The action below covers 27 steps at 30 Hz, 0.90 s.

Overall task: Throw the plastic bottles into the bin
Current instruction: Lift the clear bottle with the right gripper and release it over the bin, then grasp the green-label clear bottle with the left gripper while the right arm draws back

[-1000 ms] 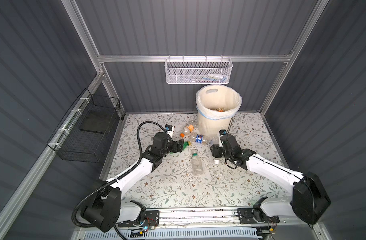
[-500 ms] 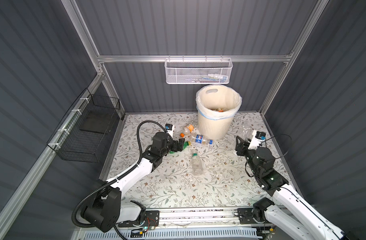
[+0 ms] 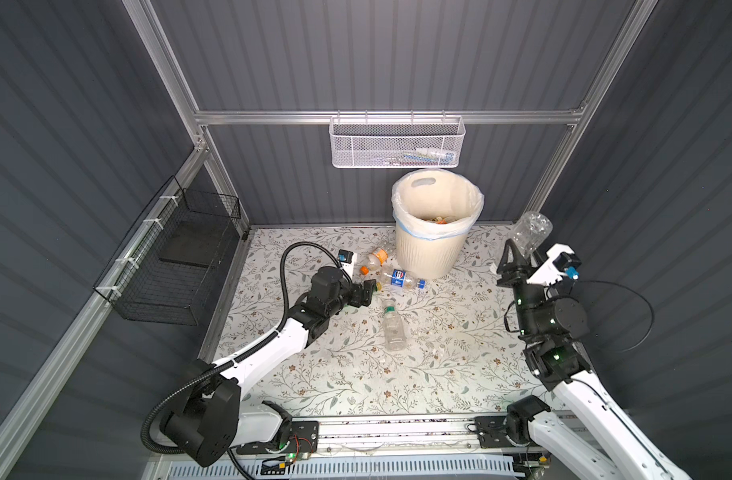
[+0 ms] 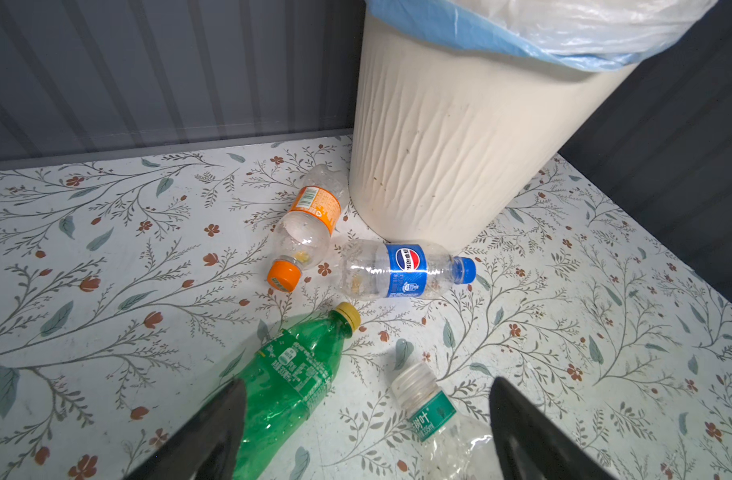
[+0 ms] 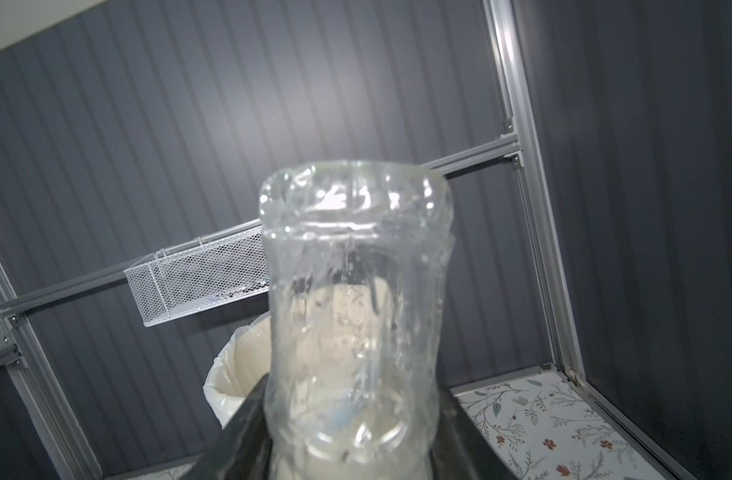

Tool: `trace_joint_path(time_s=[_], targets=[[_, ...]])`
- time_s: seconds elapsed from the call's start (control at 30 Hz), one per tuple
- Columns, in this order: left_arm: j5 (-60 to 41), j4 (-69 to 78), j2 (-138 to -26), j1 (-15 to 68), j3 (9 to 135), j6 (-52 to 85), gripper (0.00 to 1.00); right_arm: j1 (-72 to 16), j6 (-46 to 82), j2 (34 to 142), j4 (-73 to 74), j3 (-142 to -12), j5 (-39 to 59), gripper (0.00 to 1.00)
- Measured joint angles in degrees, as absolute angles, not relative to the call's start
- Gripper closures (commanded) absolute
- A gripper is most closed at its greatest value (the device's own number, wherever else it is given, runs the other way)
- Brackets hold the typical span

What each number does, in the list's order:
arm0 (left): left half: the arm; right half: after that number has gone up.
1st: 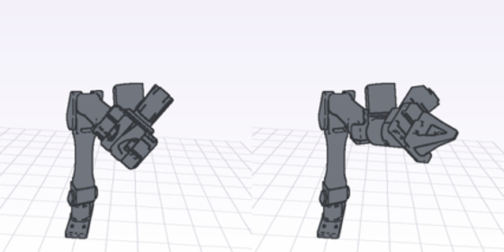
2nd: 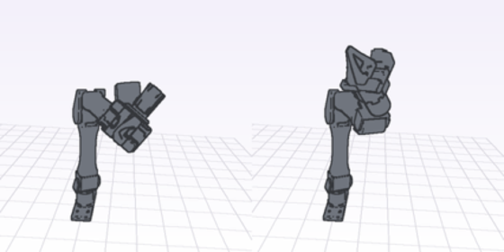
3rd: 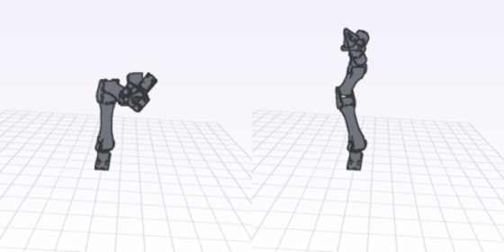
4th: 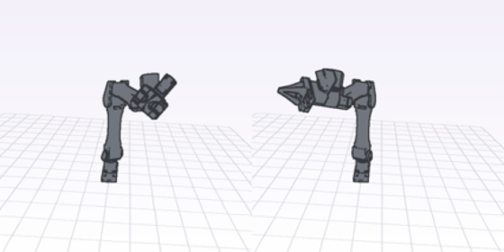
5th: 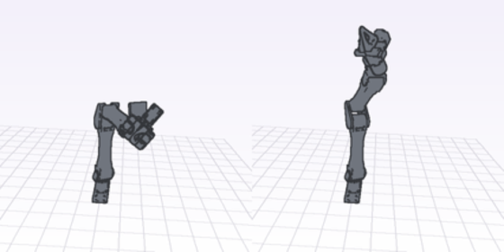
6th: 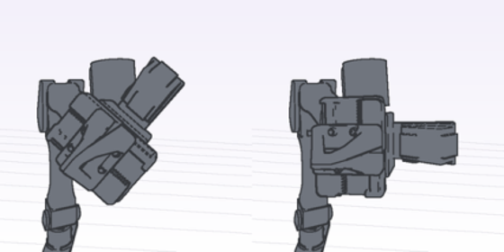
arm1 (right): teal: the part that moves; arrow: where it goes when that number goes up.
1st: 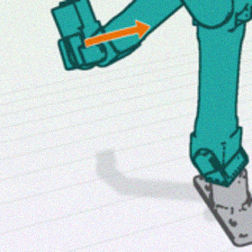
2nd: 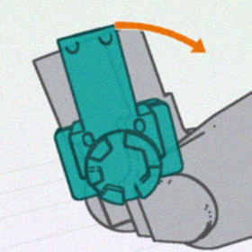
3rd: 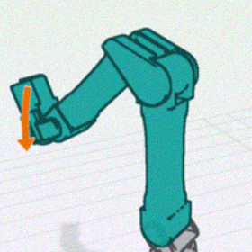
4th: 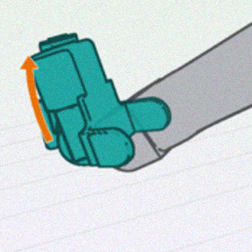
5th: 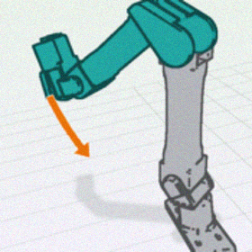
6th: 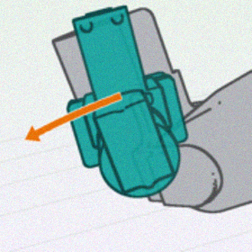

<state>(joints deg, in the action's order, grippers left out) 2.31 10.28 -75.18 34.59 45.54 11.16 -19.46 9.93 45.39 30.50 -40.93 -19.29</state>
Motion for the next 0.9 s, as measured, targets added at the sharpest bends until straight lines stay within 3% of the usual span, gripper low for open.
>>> trace_joint_path(time_s=[0.13,0.17,0.23,0.3,0.43,0.57,0.9], targets=[[5.8,9.1,-75.2,38.9,45.6,9.9,0.06,-16.3,10.5,65.0,22.9,-68.1,-12.7,0.43],[6.7,8.7,-75.2,39.7,45.6,9.8,0.04,-15.4,11.3,72.3,18.8,-78.8,-10.2,0.33],[8.4,8.1,-75.2,41.2,45.6,9.9,0.00,-14.4,12.5,85.0,10.8,-97.0,-6.2,0.02],[10.0,7.3,-75.2,42.1,45.6,10.1,0.00,-13.9,13.4,93.6,3.0,-107.1,-3.4,0.01],[11.6,6.2,-75.2,43.2,45.6,10.6,0.00,-13.6,15.3,97.9,-6.7,-105.8,-1.4,0.01],[11.6,5.2,-75.2,43.5,45.6,10.8,0.00,-12.5,17.6,94.2,-9.5,-96.2,-0.4,0.01],[12.3,2.9,-82.2,47.5,48.0,13.2,0.01,-8.1,20.7,81.6,-4.8,-88.5,0.3,0.01]])
